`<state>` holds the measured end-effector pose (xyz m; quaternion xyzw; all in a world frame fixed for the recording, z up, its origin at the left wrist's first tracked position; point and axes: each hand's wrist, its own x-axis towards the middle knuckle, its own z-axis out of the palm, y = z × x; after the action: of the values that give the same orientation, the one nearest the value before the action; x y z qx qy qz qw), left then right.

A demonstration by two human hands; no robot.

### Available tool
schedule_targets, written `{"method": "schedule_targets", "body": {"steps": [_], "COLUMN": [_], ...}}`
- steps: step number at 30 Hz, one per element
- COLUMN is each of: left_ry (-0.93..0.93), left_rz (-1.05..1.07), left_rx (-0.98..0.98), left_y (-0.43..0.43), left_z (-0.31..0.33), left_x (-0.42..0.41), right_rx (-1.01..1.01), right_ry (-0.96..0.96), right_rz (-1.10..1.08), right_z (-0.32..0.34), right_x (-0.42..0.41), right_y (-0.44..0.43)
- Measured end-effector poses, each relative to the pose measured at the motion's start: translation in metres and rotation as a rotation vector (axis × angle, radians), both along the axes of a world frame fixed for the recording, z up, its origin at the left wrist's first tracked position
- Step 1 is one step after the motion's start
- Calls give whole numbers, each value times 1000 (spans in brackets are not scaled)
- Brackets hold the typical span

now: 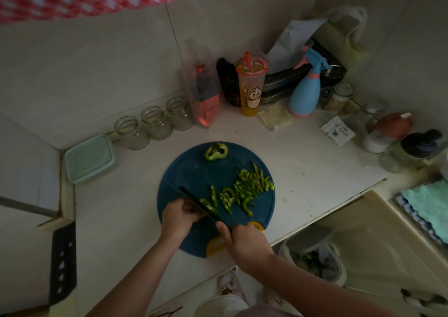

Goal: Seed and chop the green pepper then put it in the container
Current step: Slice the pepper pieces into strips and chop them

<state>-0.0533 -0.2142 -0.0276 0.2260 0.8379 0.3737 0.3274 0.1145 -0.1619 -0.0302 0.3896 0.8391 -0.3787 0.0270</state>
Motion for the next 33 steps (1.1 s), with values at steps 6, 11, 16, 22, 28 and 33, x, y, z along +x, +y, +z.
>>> {"method": "schedule_targets", "body": {"steps": [6, 11, 16, 22, 28, 33], "left_ry": [-9, -6, -23, -49, -71, -94], "left_rz": [3, 7, 9, -6, -20, -25], "left_rx": [-1, -21, -11, -44, -50, -55], "left_y": [2, 0, 0, 2, 4, 7], "left_z": [0, -4, -1, -1, -4, -8], "left_x": [-1, -3, -4, -9, -12, -13], "right_rx": [-15, -40, 3, 6, -39, -83], "right_ry": [-8, -35, -64, -86, -93, -108], "right_rz": [-13, -13, 13, 26, 0, -10], "right_z": [1, 7, 13, 14, 16, 14], "right_x": [-2, -3, -4, -7, -13, -18], "right_y": [0, 0, 0, 1, 3, 3]}}
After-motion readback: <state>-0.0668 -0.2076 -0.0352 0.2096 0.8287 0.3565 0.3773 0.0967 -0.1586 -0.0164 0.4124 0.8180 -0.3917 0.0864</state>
